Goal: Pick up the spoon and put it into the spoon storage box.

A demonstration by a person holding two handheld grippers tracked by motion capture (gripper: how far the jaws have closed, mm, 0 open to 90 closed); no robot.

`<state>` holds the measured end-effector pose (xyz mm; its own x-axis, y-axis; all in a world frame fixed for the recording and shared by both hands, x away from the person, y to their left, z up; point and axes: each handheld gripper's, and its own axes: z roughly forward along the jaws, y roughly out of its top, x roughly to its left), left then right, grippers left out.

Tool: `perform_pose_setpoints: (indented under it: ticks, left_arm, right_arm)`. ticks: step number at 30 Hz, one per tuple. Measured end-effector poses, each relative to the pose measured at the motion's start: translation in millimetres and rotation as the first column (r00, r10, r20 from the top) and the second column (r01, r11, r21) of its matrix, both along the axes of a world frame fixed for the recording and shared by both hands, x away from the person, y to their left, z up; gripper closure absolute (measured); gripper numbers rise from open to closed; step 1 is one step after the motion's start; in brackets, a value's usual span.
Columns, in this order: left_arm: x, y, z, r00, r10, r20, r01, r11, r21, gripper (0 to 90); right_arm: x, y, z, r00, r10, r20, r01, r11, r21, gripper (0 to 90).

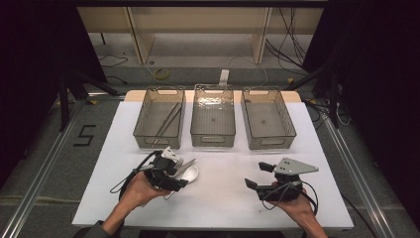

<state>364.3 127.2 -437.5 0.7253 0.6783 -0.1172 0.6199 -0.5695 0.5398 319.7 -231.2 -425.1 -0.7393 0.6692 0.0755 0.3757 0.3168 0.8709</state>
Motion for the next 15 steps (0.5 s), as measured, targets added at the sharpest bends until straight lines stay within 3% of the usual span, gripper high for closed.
perform_pose_setpoints:
  ticks: [3,15]
  left_arm:
    - [-0.2,-2.8,-5.7,0.9996,-0.010,-0.025,0.010,0.9993,0.035,45.8]
    - [1.1,-5.5,-16.9,0.9992,-0.011,-0.038,0.015,0.9944,0.104,59.1]
  right_arm:
    - [0.0,0.4,-0.3,1.0000,0.003,0.000,-0.003,1.0000,-0.003,25.4]
    - [0.0,1.7,-1.0,0.9999,0.012,-0.001,-0.012,0.9999,-0.007,25.6]
